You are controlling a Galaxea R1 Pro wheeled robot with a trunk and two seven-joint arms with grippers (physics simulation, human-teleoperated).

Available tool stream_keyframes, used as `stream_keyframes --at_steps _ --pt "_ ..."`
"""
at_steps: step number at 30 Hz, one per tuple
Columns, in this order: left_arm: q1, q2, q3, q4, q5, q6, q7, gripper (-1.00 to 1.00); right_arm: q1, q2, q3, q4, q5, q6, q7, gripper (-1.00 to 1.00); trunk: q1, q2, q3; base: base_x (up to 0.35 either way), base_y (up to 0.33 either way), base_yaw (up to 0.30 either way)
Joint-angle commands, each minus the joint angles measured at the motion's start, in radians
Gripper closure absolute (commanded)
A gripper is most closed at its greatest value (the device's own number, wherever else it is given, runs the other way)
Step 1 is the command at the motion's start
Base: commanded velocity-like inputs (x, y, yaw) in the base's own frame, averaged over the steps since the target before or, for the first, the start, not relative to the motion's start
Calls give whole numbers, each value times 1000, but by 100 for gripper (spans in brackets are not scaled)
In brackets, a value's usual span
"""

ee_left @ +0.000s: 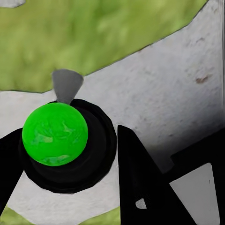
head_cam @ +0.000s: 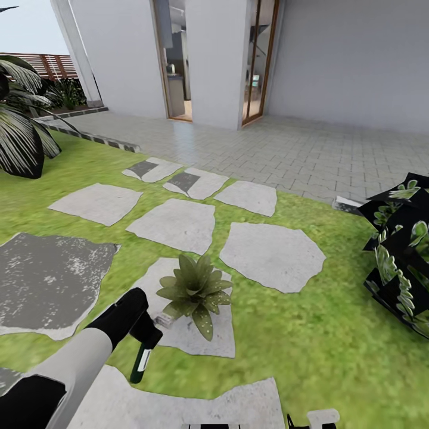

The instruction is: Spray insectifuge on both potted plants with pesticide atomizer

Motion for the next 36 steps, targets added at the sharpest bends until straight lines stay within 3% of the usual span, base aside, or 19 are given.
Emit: stream_keyframes --at_steps 1,7,20,24,30,36 --pt "0 -2 -4 -3 -10 1 -10 100 0 0 8 0 4 -1 -10 -100 0 0 -1 0 0 0" --pt "0 -33 -2 -6 -11 1 -9 100 -1 0 8 1 4 -1 -10 -100 0 0 -1 0 0 0" --pt "-1 -24 0 -9 -12 1 -9 100 -1 0 9 1 4 -1 -10 -100 0 0 -1 0 0 0" --pt "-2 -25 0 -44 -13 2 -4 100 0 0 9 1 4 -1 -10 -100 0 0 -1 -9 42 0" --pt "2 2 2 -50 -8 2 116 100 0 0 9 1 4 -1 -10 -100 0 0 -1 -185 204 0" --pt "23 -4 3 -55 -2 1 138 100 0 0 8 1 4 -1 -10 -100 0 0 -1 -138 226 0"
